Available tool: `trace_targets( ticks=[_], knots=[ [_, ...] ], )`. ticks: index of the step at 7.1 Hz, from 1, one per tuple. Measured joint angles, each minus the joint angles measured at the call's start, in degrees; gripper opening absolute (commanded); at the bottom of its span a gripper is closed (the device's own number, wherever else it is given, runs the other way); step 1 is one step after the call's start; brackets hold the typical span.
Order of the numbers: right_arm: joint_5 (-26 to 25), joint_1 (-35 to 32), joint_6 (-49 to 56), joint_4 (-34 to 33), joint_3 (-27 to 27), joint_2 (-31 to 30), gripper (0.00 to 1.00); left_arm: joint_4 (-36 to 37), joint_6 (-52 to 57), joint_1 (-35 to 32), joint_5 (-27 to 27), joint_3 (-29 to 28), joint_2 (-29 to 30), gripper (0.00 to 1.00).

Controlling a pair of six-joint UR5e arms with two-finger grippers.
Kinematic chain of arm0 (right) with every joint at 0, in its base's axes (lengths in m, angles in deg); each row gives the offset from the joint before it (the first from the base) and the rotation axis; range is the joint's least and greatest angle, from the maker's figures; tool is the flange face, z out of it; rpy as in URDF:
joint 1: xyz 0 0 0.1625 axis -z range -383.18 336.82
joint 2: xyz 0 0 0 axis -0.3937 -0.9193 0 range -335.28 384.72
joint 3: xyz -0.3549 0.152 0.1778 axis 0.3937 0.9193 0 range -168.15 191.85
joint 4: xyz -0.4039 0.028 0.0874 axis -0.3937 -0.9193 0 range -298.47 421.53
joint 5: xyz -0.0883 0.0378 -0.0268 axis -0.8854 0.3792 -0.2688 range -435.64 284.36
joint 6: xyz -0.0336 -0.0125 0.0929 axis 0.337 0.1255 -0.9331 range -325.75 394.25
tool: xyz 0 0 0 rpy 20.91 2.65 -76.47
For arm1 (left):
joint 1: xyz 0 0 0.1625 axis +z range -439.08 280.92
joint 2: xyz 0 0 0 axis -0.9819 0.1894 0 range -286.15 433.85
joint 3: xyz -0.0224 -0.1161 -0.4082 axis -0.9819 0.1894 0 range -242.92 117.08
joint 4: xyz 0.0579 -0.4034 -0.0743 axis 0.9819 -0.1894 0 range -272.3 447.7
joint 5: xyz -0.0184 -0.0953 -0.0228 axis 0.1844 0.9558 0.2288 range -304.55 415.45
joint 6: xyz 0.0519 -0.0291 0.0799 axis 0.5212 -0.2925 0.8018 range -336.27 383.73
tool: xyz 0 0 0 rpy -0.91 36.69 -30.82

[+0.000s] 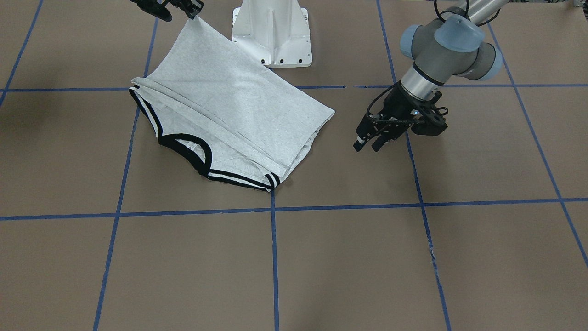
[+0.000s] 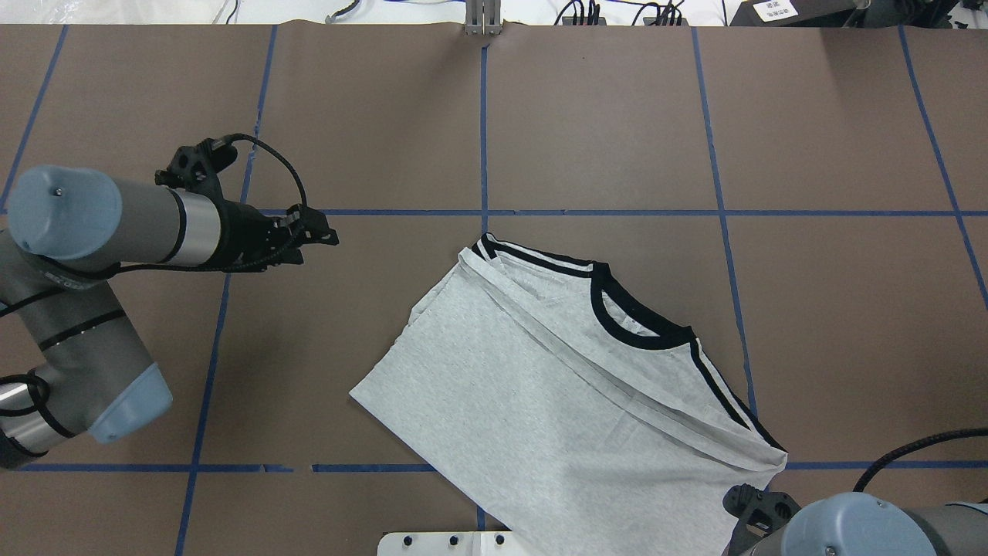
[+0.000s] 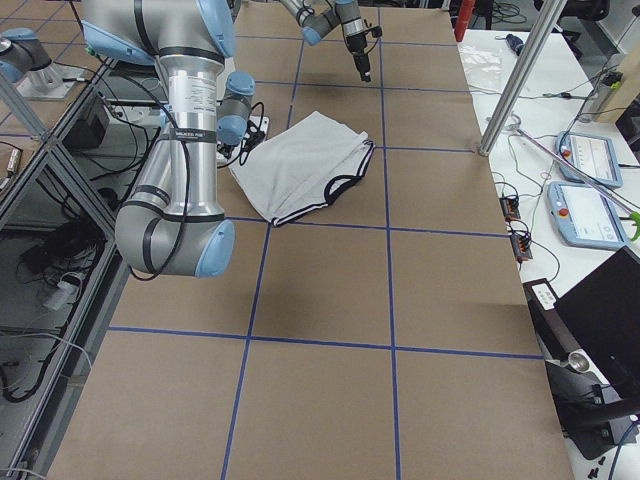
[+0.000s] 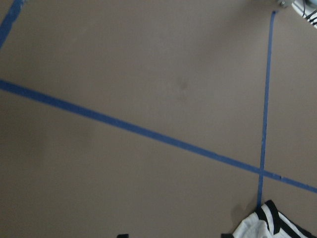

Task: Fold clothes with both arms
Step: 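Drag the folded shirt toward the robot with the right gripper while the left approaches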

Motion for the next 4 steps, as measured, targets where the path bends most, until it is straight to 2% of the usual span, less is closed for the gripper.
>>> trace_targets(
  ticks=[2, 4],
  knots=[
    [-0.4, -5.0, -0.3, -4.2, 1.6, 2.3, 1.00, 6.8, -6.0, 6.7, -0.3, 3.6, 0.0, 0.69],
    [-0.6, -17.0, 1.2, -5.4, 6.0, 10.6, 1.00, 9.0, -9.3, 11.5, -3.0, 4.1, -0.1, 0.68]
  ],
)
